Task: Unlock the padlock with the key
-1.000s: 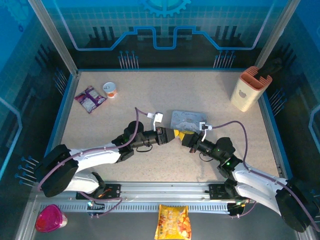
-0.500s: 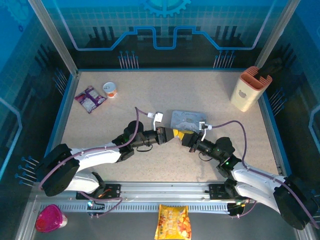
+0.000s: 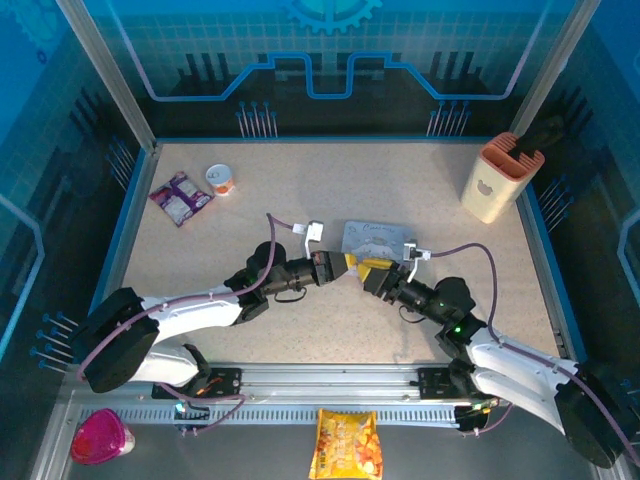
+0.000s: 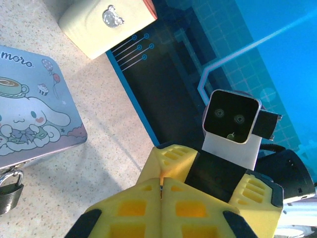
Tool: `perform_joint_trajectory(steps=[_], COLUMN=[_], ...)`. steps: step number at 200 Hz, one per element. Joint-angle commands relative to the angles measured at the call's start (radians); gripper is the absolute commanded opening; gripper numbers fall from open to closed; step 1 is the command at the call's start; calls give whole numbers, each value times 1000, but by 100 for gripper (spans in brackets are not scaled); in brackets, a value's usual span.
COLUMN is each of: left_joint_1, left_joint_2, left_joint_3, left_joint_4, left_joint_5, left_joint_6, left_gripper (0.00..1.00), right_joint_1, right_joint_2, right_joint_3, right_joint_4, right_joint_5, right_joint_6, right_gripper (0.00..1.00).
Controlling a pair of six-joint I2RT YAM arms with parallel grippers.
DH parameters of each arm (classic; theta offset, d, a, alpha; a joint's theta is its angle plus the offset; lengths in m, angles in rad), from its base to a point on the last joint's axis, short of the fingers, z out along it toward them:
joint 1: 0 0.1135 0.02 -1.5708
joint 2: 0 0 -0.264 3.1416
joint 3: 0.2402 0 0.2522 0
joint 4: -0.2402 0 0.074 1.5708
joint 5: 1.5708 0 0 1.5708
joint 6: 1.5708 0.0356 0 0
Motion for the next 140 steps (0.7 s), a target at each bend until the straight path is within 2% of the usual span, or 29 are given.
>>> perform_joint_trajectory(steps=[1,54,98,140], left_joint_1=[-5,-16,-16,-17], left_joint_2=[-14,-24,-31,-45], left_joint_3=[-11,0,-10,-11], left_joint_4=[76,158,158,145], left_joint_5=[-31,24,15,7], left_joint_6=[-32,-37,-25,-7], left_gripper=[0,0,0,0], right_joint_1=[12,16,17,18], right_joint_2=[1,51,26,-33], right_joint_3=[1,18,14,-8], right_joint_4=[104,135,126,78], right_joint_5=[-2,-9,-17,4], right_joint_6=[44,60,68,61], right_gripper=[46,46,36,31])
